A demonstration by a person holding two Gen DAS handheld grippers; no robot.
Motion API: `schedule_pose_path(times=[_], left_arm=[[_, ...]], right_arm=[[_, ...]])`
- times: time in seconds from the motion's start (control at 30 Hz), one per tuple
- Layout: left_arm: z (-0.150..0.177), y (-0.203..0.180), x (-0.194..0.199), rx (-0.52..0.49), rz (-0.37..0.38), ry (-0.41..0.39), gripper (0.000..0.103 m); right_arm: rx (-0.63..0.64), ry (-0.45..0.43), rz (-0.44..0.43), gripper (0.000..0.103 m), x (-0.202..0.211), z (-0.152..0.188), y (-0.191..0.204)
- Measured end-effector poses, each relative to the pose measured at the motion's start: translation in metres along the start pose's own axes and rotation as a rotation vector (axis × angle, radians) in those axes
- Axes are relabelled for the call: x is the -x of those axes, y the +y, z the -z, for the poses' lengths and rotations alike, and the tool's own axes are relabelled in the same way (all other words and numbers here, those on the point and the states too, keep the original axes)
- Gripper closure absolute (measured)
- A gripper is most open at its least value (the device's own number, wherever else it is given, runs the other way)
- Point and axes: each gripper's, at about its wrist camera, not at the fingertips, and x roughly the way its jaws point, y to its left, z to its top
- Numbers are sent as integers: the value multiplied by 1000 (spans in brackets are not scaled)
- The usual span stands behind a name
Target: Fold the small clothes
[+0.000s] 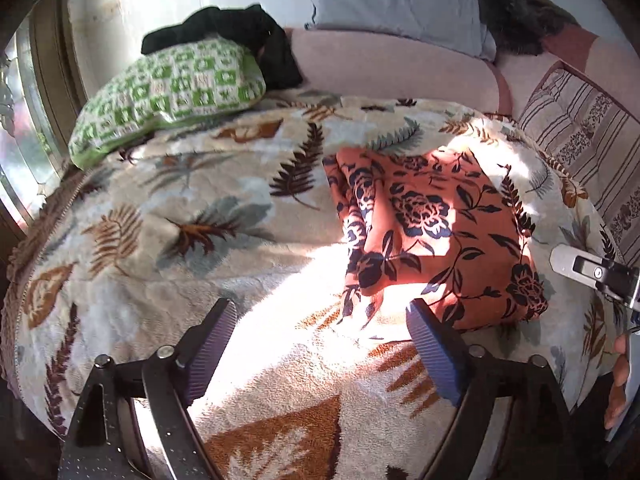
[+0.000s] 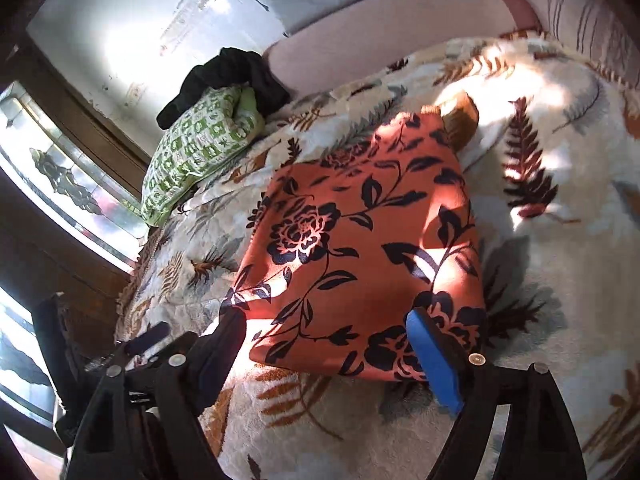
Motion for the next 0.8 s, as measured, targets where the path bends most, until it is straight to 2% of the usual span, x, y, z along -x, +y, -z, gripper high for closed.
schedule_pose_path(times=[0.1,0.17,0.33,0.5,0.7,0.8], left_arm=[[0,-5,33,16,-22,-81,9],[0,-8,44,14,-9,-72,9],[0,-23,62,-10,-41,-103,9],[-6,-31,72,-4,0,-109,9],[-12,-38,74,4,24,-95,9],[-17,-43,72,-3,-14,-88,9]], right_arm=[[114,-69,123,8,34,14,20],[148,-64,196,1,45,23,24],[216,-28,318,0,65,40,28],[226,-56,344,0,84,38,32],[254,-51,372,0,89,31,35],[264,-56,376,0,91,27,37]])
